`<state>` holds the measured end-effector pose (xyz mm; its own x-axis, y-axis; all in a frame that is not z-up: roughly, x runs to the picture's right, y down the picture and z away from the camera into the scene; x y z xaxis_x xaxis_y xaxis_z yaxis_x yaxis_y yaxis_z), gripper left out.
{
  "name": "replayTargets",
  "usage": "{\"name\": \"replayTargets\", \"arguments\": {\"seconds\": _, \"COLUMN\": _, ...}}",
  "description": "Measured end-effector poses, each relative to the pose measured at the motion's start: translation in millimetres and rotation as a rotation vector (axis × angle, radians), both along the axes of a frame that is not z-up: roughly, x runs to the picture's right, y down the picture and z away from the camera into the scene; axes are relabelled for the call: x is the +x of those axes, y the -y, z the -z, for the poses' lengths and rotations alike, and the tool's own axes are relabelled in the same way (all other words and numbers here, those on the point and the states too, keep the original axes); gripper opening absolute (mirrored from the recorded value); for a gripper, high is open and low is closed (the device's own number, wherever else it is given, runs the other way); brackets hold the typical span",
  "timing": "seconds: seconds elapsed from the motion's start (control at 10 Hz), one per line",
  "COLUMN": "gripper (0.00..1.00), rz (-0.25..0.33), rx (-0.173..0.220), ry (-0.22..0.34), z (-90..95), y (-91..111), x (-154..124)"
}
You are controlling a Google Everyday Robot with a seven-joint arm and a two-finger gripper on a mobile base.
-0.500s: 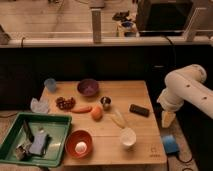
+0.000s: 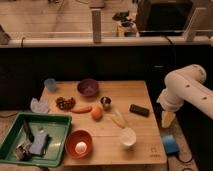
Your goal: Place apple in paper cup
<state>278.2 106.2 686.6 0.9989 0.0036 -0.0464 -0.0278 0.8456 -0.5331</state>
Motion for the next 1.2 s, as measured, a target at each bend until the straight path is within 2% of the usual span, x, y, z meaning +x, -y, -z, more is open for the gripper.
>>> {"name": "replayTargets", "arguments": {"seconds": 0.3, "gripper": 0.8, "rz": 0.088, "rx": 0.016, "ry": 0.03, "z": -8.3, "y": 4.5, "x": -41.2}}
{"name": "replayTargets", "arguments": {"seconds": 0.4, "gripper": 0.8, "rz": 0.136, "rx": 0.027, "ry": 0.046, "z": -13.8, "y": 9.1, "x": -62.8}}
{"name": "replayTargets", "arguments": {"seconds": 0.8, "gripper": 0.8, "rz": 0.215, "rx": 0.042, "ry": 0.08, "z": -26.3, "y": 19.9, "x": -88.2}}
{"name": "replayTargets", "arguments": {"seconds": 1.2, "gripper": 0.8, "rz": 0.266, "rx": 0.06, "ry": 0.123, "z": -35.7, "y": 32.5, "x": -113.6}}
